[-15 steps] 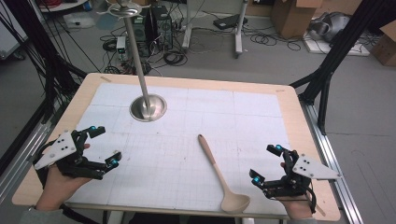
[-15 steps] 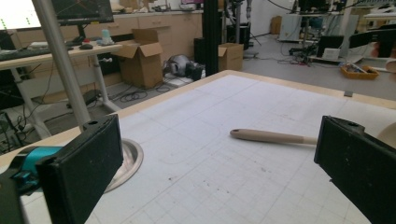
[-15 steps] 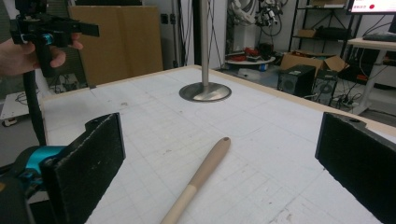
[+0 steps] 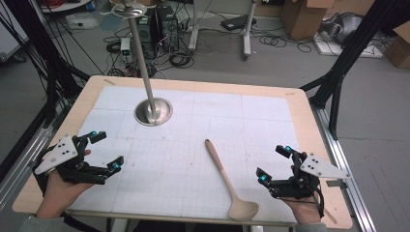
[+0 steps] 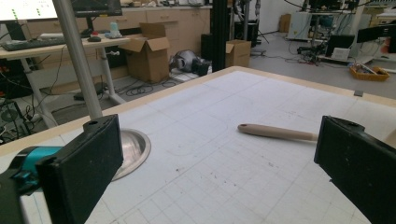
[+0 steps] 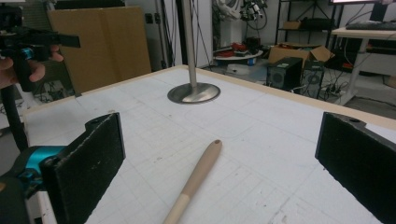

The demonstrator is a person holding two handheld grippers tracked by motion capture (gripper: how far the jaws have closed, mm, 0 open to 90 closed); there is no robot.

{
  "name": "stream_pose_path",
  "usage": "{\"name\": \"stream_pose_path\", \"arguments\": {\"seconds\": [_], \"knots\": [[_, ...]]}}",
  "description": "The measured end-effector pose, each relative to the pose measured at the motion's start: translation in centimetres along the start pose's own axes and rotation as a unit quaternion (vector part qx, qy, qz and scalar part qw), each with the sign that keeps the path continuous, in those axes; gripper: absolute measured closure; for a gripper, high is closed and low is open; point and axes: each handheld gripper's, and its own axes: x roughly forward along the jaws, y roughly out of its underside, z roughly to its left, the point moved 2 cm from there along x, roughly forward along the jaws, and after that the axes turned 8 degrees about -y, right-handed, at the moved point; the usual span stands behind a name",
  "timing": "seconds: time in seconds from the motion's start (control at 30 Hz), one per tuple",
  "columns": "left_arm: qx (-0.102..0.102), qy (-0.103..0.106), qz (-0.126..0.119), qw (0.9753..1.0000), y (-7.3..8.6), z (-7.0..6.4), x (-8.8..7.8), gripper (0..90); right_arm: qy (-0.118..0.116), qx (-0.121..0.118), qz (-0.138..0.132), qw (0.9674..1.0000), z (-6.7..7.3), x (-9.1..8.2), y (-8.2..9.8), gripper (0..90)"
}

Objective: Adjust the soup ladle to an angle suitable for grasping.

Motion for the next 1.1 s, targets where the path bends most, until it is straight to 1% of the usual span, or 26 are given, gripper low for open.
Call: {"name": "stream_pose_path", "arguments": {"seconds": [0.07, 0.13, 0.2, 0.23, 0.27, 0.3, 0.33, 0.4, 0.43, 0.47, 0.5, 0.53, 0.6, 0.63, 0.67, 0.73, 0.83, 0.87, 0.93, 0.97, 1.03, 1.1], "knots": [[0.0, 0.0, 0.002, 1.0, 0.0, 0.0, 0.0, 1.7, -0.005, 0.001, 0.005, 1.0, 0.1, 0.4, -0.4, 0.8], [0.002, -0.001, 0.004, 1.0, 0.1, 0.1, -0.1, 1.7, -0.008, -0.002, 0.011, 0.9999, 0.1, 0.6, -0.6, 7.4], [0.001, -0.002, 0.005, 1.0, 0.1, 0.1, -0.1, 1.7, -0.01, -0.005, 0.011, 0.9999, 0.1, 0.7, -0.7, 7.7], [0.001, -0.001, 0.006, 1.0, 0.1, 0.1, -0.1, 1.7, -0.015, -0.001, 0.013, 0.9998, 0.1, 1.0, -0.8, 13.2], [-0.001, -0.003, 0.008, 1.0, 0.2, 0.1, -0.2, 1.7, -0.018, -0.001, 0.02, 0.9996, 0.1, 1.3, -0.8, 20.1], [-0.001, -0.003, 0.008, 1.0, 0.2, 0.1, -0.2, 1.7, -0.018, -0.001, 0.02, 0.9996, 0.1, 1.3, -0.8, 20.1], [-0.001, -0.004, 0.009, 1.0, 0.3, 0.2, -0.3, 1.7, -0.023, 0.003, 0.028, 0.9993, 0.1, 1.7, -0.9, 29.8], [-0.002, -0.004, 0.01, 0.9999, 0.4, 0.2, -0.4, 1.7, -0.023, 0.0, 0.034, 0.9992, 0.0, 2.0, -0.8, 35.1], [-0.002, -0.004, 0.01, 0.9999, 0.4, 0.2, -0.4, 1.7, -0.023, 0.0, 0.034, 0.9992, 0.0, 2.0, -0.8, 35.1], [-0.002, -0.004, 0.01, 0.9999, 0.4, 0.3, -0.4, 1.7, -0.027, 0.007, 0.038, 0.9989, 0.0, 2.3, -0.8, 47.0], [-0.002, -0.004, 0.01, 0.9999, 0.4, 0.3, -0.4, 1.7, -0.027, 0.007, 0.038, 0.9989, 0.0, 2.3, -0.8, 47.0], [-0.003, -0.005, 0.01, 0.9999, 0.4, 0.3, -0.5, 1.7, -0.032, 0.01, 0.043, 0.9985, -0.1, 2.6, -0.7, 54.6], [-0.005, -0.006, 0.011, 0.9999, 0.5, 0.4, -0.6, 1.7, -0.035, 0.011, 0.049, 0.9981, -0.1, 2.9, -0.7, 60.5], [-0.005, -0.006, 0.011, 0.9999, 0.5, 0.4, -0.6, 1.7, -0.035, 0.011, 0.049, 0.9981, -0.1, 2.9, -0.7, 60.5], [-0.008, -0.005, 0.011, 0.9999, 0.6, 0.4, -0.6, 1.7, -0.039, 0.006, 0.051, 0.9979, -0.1, 3.3, -0.6, 66.0], [-0.006, -0.002, 0.013, 0.9999, 0.7, 0.3, -0.6, 1.7, -0.042, 0.002, 0.056, 0.9975, -0.1, 3.7, -0.5, 71.8], [-0.004, 0.0, 0.013, 0.9999, 0.8, 0.2, -0.7, 1.7, -0.044, -0.007, 0.072, 0.9964, -0.1, 4.4, -0.2, 77.9], [-0.002, 0.0, 0.014, 0.9999, 0.9, 0.2, -0.7, 1.7, -0.045, -0.008, 0.075, 0.9961, -0.1, 4.6, -0.1, 81.3], [0.003, -0.004, 0.018, 0.9998, 1.0, 0.2, -0.8, 1.7, -0.042, -0.015, 0.079, 0.9959, -0.2, 5.0, 0.1, 87.3], [0.003, -0.004, 0.019, 0.9998, 1.1, 0.2, -0.9, 1.7, -0.039, -0.017, 0.079, 0.996, -0.2, 5.2, 0.2, 88.9], [0.002, -0.007, 0.02, 0.9998, 1.2, 0.2, -1.0, 1.7, -0.039, -0.02, 0.079, 0.9959, -0.3, 5.4, 0.3, 88.9], [0.001, -0.009, 0.021, 0.9997, 1.3, 0.3, -1.2, 1.7, -0.04, -0.016, 0.088, 0.9952, -0.6, 5.9, 0.6, 89.0]]}}
